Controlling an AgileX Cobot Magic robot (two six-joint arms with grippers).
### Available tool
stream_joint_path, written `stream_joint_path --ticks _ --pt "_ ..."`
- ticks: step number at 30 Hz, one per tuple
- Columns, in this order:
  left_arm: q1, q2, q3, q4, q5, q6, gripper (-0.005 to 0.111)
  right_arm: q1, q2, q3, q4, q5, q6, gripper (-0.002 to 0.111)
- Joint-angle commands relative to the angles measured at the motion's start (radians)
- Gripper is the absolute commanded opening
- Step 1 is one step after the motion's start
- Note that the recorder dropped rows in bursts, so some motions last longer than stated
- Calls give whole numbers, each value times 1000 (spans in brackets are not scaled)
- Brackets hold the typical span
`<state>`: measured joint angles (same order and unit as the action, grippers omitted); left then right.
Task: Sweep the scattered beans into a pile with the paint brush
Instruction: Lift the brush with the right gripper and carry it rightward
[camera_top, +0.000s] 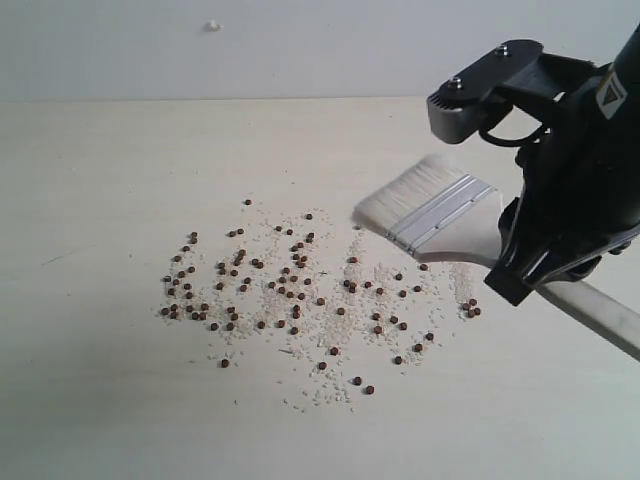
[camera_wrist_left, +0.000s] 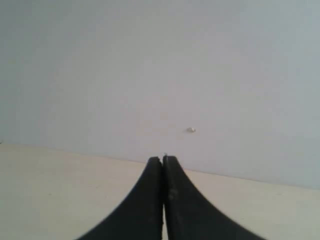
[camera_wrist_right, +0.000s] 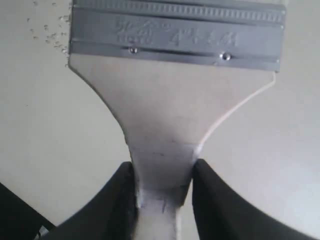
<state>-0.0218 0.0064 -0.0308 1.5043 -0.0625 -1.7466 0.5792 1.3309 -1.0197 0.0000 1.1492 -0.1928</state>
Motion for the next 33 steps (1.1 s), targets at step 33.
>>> stream_joint_path --ticks 33 --pt "2 1253 -780 -59 688 1250 0 -53 -2 0 22 -24 -23 0"
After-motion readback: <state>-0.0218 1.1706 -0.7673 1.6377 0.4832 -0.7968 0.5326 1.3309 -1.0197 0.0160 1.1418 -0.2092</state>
